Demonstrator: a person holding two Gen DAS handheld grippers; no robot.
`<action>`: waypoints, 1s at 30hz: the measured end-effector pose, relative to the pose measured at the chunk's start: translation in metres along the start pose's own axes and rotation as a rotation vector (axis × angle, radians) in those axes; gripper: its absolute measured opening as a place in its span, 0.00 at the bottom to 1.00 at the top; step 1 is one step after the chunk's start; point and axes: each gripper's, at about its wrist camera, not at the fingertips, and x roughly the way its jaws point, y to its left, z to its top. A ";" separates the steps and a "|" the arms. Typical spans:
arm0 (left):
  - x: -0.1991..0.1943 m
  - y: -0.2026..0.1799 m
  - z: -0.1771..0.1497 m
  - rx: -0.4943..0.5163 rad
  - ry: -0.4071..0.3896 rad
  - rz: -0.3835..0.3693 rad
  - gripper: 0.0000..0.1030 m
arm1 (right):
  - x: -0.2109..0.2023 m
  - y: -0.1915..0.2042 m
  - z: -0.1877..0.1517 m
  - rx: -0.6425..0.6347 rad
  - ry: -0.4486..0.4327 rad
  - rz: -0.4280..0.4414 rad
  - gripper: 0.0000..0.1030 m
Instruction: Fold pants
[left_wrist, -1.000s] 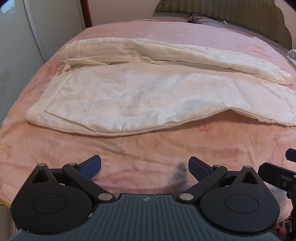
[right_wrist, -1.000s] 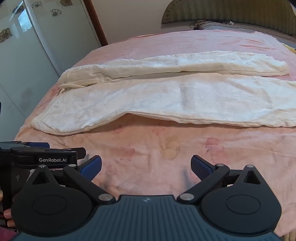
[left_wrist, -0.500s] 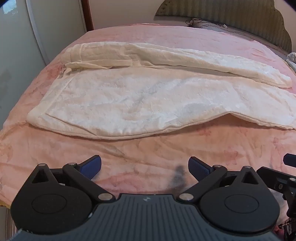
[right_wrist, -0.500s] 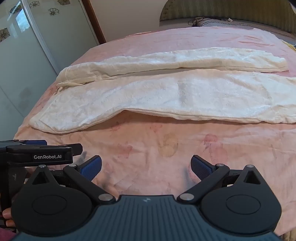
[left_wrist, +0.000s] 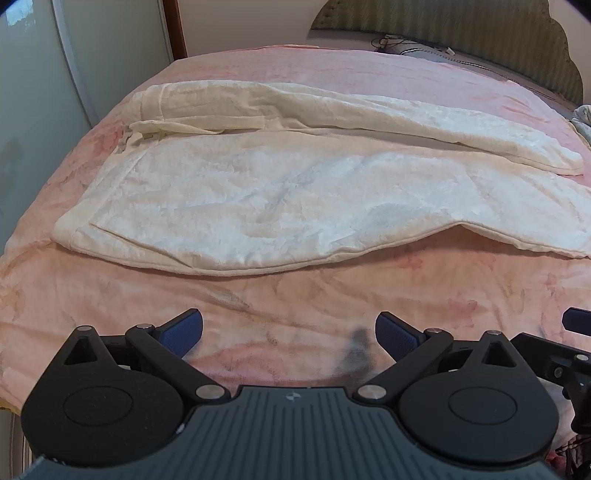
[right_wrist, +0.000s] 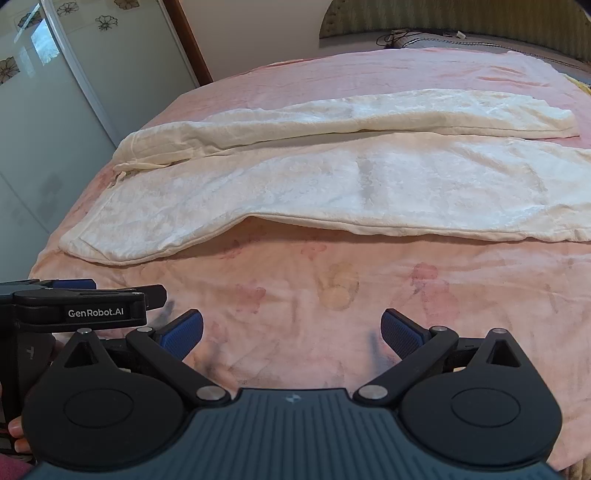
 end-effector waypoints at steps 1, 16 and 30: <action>0.000 0.000 0.000 -0.001 0.000 0.001 0.98 | 0.000 0.000 0.000 0.001 0.001 0.001 1.00; 0.003 0.002 -0.001 0.000 0.003 -0.001 0.98 | 0.001 -0.001 0.001 0.003 0.006 0.005 1.00; 0.004 0.002 -0.002 0.003 0.007 0.004 0.98 | 0.002 0.000 0.000 0.009 0.012 0.009 1.00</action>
